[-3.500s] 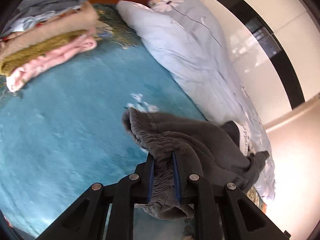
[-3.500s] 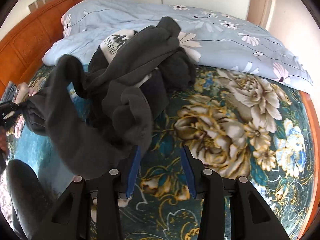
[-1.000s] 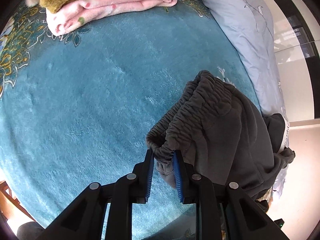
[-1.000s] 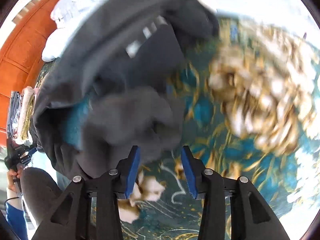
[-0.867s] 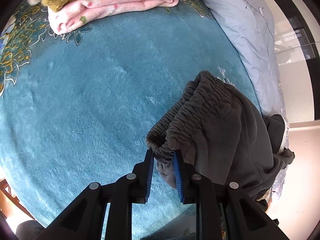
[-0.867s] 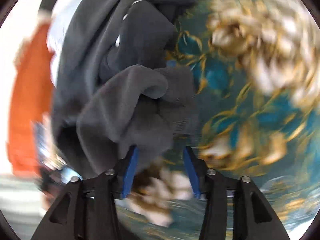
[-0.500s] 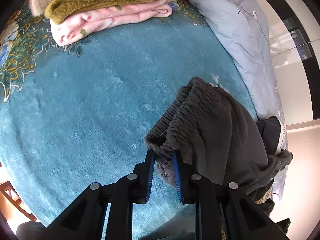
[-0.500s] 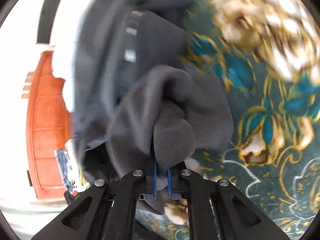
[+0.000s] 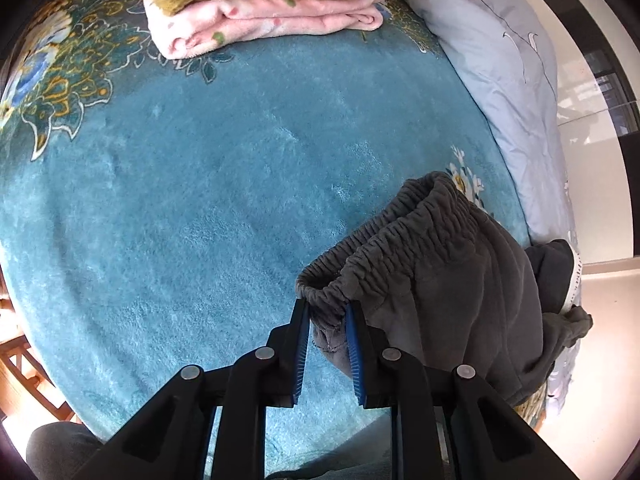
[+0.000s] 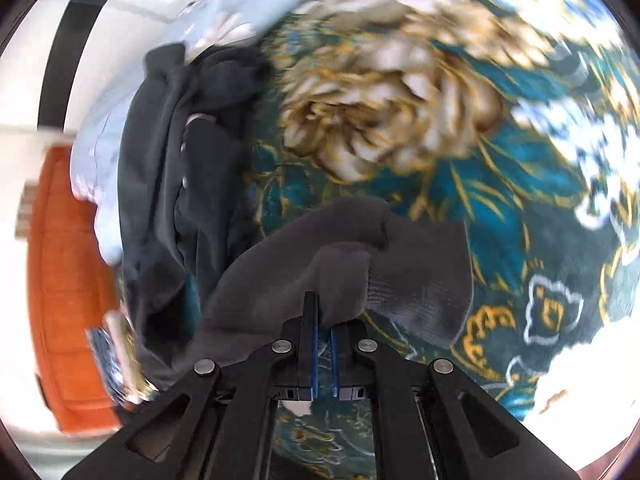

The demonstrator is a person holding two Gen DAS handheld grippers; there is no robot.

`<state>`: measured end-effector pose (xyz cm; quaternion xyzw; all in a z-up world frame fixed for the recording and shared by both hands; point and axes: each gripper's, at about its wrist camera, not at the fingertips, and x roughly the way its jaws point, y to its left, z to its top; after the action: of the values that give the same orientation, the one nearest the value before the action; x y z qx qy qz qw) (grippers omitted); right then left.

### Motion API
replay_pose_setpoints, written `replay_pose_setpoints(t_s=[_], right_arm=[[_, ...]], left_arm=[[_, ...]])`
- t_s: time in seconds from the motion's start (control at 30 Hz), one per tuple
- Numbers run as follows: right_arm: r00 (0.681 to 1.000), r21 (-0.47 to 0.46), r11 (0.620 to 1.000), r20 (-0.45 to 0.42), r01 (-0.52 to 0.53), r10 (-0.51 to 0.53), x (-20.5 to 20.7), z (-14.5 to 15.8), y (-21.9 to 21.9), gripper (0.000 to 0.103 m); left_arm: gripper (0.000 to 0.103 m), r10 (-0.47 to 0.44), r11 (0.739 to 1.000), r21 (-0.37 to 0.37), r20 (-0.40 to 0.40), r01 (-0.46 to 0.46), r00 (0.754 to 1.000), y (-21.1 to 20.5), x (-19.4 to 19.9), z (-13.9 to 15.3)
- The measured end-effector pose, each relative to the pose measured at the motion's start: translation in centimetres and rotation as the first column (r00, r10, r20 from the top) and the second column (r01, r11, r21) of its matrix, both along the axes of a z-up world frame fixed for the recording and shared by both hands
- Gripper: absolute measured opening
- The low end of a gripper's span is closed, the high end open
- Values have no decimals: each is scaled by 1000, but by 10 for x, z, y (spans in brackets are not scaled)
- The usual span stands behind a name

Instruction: Fold clothes

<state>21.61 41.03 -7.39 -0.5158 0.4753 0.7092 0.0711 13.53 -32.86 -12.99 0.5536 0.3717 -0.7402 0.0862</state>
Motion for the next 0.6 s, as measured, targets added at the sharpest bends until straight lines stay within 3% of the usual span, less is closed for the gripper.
replay_pose_setpoints(t_s=[0.13,0.27,0.33,0.47,0.6], right_arm=[[994,-57,998,-110,0,-6,-1,45,16,4],[988,-19,999,-152,-27,23,-33,85,21,4],[989,43,998,-140,-42,47,-64,83,12,4],[997,75,995,3,-71,71,-131,42,2,4],[998,84,994,-2,-66,66,-173,19,-5,8]], left_arm=[[20,-26,999,-42,-32,25,999,2,-3,19],[20,-13,1000,-21,-34,12,999,4,-8,14],[20,-7,1000,-9,-16,7,1000,7,-9,3],[20,-2,1000,-11,11,2,1000,16,-8,-13],[20,16,1000,8,10,-17,1000,15,-6,-14]])
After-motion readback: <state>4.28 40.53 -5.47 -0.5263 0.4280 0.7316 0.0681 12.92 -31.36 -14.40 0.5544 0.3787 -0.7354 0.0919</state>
